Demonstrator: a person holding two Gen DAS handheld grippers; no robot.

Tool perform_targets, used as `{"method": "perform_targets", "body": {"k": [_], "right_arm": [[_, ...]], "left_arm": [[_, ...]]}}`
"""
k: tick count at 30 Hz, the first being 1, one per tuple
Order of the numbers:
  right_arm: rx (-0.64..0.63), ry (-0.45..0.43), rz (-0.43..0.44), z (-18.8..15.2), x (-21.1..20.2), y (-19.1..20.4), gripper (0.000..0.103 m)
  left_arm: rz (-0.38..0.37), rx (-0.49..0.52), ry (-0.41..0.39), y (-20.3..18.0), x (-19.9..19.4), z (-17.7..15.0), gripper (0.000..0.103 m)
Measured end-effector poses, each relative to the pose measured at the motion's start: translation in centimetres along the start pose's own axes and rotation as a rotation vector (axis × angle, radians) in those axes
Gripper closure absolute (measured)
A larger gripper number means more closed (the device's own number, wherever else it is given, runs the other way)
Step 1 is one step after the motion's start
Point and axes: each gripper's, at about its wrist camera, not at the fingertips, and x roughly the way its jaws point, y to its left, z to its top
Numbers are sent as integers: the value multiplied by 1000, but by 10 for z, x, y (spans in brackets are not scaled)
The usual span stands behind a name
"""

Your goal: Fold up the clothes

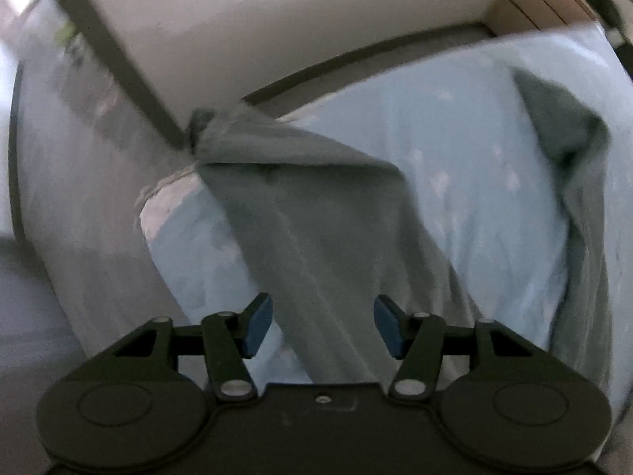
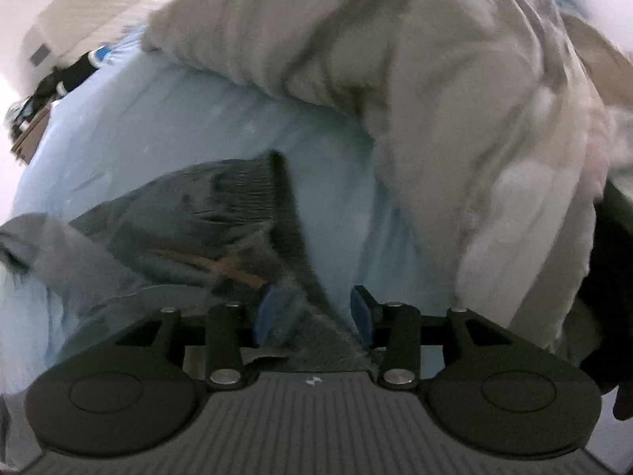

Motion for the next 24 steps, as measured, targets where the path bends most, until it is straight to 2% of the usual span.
{"method": "perform_targets", "body": {"k": [4,8,11,15,20,24], "right_arm": [[-76,32,11,-20,-8,71,58],[-95,84,9,-50,-13,141,56],[-112,126,16,-75,-18,187,56],[-143,147,23,-96,-26,240,56],[-231,164,17,-102,-36,282,55],[-251,155,-13,-97,-43,294,53]], "left_arm": [[-64,-128,47,44,22,39,49],[-192,-300,77,88,49,74,49],[-284,-434,154,110,81,92,49],[-346,-518,187,119,109,108,46],[-406,-651,226,124,143,117,45],[-434,-655,222,117,151,131,45]]}}
